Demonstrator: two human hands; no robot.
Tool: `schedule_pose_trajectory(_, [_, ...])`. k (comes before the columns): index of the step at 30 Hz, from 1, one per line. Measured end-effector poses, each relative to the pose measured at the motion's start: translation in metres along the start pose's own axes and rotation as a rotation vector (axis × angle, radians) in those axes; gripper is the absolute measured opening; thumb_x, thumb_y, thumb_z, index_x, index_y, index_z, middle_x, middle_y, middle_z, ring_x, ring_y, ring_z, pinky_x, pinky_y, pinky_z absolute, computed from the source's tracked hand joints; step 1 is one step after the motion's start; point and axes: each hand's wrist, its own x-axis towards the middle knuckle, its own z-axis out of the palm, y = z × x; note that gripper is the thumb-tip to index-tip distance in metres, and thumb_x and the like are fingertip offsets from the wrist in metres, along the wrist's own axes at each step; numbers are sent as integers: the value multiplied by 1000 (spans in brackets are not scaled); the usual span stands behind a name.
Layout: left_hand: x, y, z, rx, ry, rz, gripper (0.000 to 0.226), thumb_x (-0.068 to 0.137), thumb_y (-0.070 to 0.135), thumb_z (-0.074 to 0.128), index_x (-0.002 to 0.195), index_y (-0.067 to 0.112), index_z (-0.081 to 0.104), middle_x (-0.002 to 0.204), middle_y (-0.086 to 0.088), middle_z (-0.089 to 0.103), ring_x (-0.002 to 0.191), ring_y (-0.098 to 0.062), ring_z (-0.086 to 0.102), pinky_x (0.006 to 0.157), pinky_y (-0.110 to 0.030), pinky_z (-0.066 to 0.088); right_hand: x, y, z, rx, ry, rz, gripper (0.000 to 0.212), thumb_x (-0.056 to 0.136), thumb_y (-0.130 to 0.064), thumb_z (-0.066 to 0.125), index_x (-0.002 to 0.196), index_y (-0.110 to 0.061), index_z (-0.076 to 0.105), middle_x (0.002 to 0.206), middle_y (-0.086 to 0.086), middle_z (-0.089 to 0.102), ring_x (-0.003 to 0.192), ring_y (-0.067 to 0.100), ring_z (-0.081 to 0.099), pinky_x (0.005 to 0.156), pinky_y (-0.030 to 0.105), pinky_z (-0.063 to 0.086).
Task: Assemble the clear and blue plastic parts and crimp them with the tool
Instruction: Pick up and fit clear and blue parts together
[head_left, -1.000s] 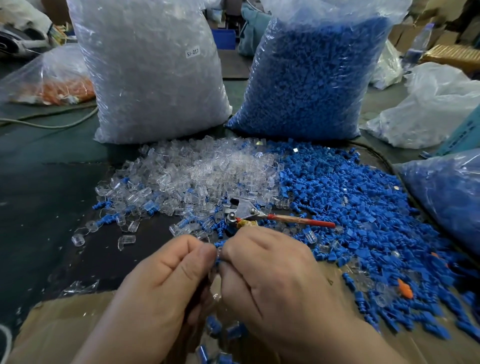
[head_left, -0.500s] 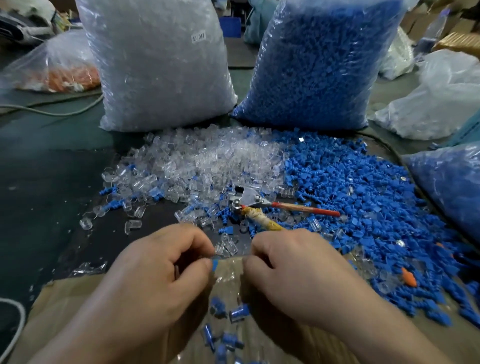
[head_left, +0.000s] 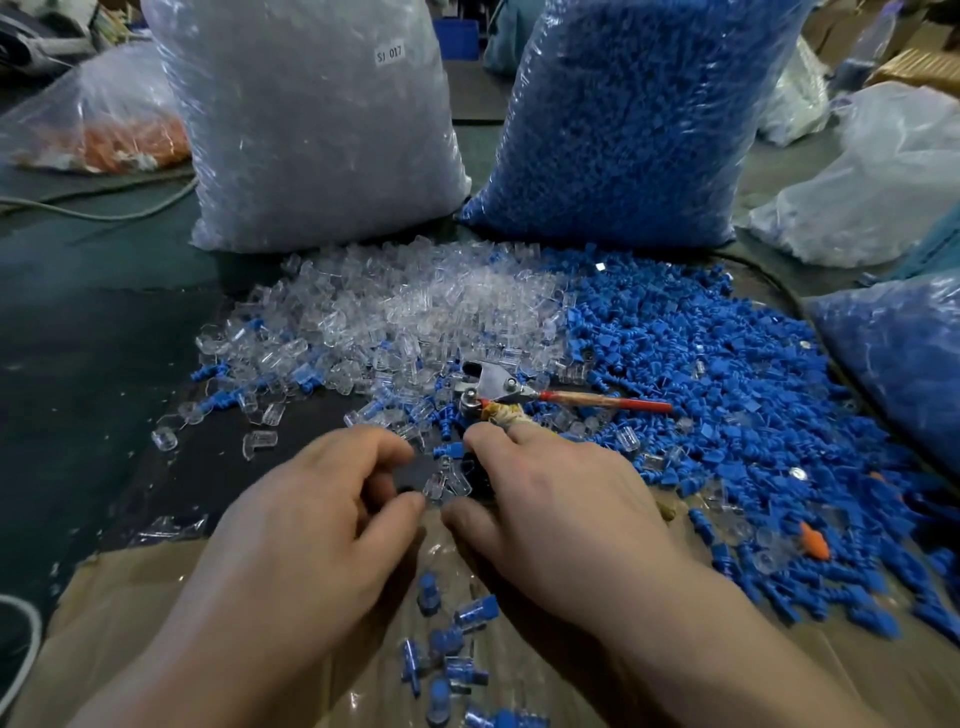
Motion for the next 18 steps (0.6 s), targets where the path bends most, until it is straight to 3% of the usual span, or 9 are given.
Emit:
schedule_pose_trajectory(2, [4,-1,6,67,-2,5,39,83,56,59,121,50,53,100,30,53,86,4,54,72,-21,45,3,-1,3,-7,8,-20,41,94,-60,41,121,-29,44,106,-3,54,90,27,60,60,36,33])
schedule_pose_trajectory(5, [8,2,13,142,-19,40,48,88,51,58,134,44,53,115,24,51,103,-2,52,88,-25,46,6,-3,5,-21,15,-59,30,97,-53,39,110,-28,49,89,-5,42,77,25,56,57,34,27])
schedule_pose_trajectory(10, [9,2,15,170,-35,61,29,87,49,53,111,39,66,100,21,55,97,-2,51,83,-22,44,6,-1,4,47,6,-61,20,96,-49,40,88,-32,33,81,-10,34,67,18,35,56,35,27])
schedule_pose_trajectory(13, [9,1,14,146,-18,52,20,88,50,55,103,38,63,96,20,54,93,-1,50,80,-21,42,5,-1,3,74,12,-63,19,96,-46,41,87,-32,32,80,-11,38,69,17,39,57,35,25])
schedule_pose_trajectory(18, [8,2,14,127,-2,22,7,89,42,58,96,39,59,93,22,52,89,0,50,73,-20,41,6,-3,2,152,23,-55,11,99,-38,41,98,-28,47,89,-7,52,76,21,49,59,37,29])
